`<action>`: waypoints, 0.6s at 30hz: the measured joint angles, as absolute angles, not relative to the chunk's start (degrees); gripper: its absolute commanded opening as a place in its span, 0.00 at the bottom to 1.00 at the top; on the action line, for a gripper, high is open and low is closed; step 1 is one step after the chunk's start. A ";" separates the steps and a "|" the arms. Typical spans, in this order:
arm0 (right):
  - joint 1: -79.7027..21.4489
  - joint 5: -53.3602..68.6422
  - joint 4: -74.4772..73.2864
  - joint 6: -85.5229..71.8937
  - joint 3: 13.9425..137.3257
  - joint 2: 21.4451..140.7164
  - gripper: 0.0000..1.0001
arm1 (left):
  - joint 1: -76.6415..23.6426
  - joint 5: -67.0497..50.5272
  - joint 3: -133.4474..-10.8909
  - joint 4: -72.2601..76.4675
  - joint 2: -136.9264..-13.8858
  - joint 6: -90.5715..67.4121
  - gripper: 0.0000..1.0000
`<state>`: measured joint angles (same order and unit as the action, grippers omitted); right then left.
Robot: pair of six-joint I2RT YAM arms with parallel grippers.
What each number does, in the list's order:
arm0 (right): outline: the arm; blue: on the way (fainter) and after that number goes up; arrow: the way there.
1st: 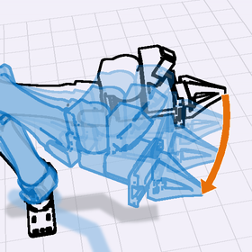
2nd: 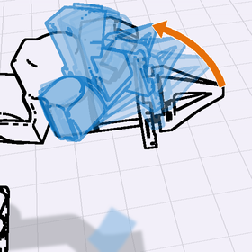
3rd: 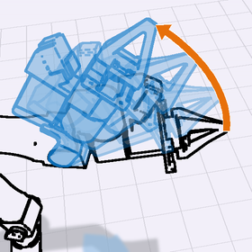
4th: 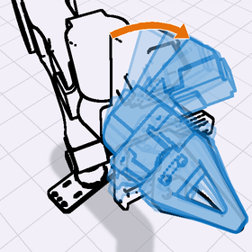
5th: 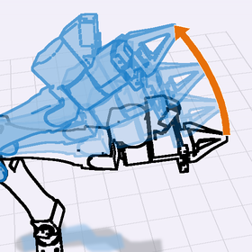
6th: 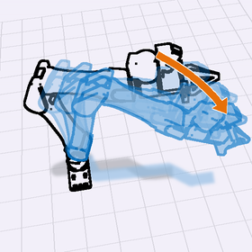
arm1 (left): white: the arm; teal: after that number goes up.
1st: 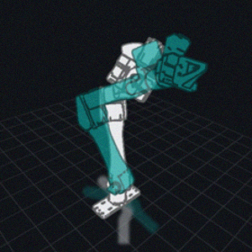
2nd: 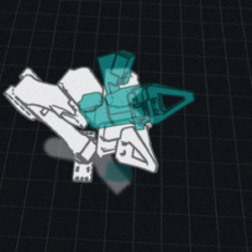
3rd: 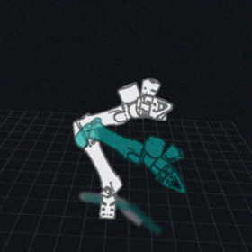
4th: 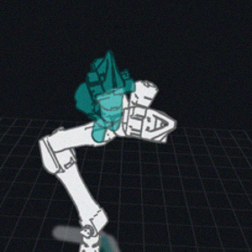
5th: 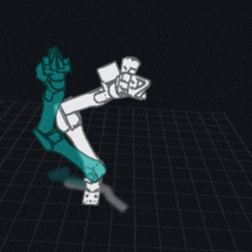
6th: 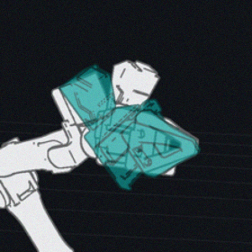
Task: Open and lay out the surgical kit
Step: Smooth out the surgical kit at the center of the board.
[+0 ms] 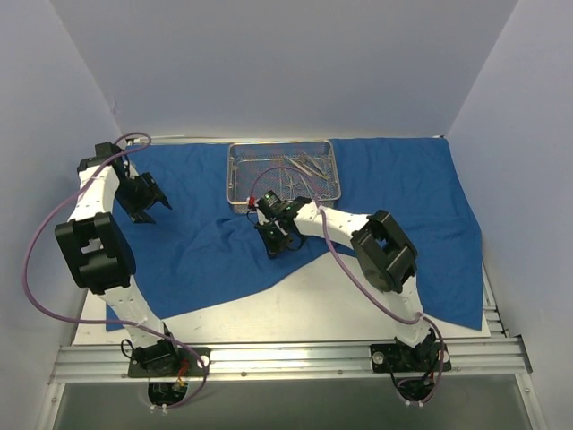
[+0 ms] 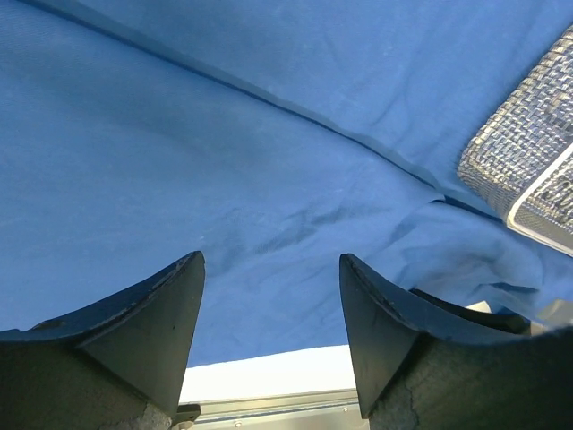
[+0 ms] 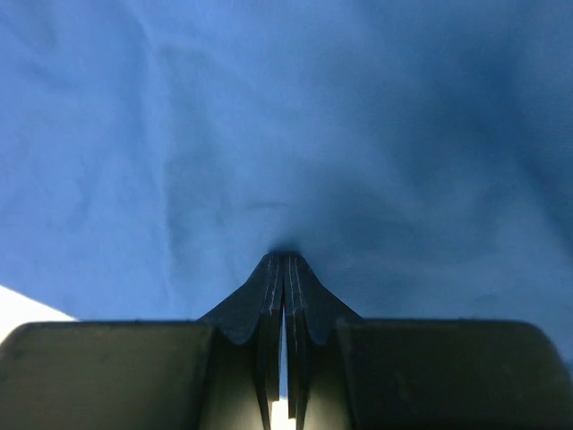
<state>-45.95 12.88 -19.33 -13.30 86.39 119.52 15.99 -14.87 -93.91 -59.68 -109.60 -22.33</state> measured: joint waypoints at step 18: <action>-69.54 7.03 -19.18 -11.57 84.62 118.69 0.00 | 15.81 -14.66 -98.54 -59.61 -109.62 -22.28 0.73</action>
<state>-69.54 7.03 -19.18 -11.57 84.62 118.69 15.81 -14.66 -98.54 -59.61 -109.62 -22.28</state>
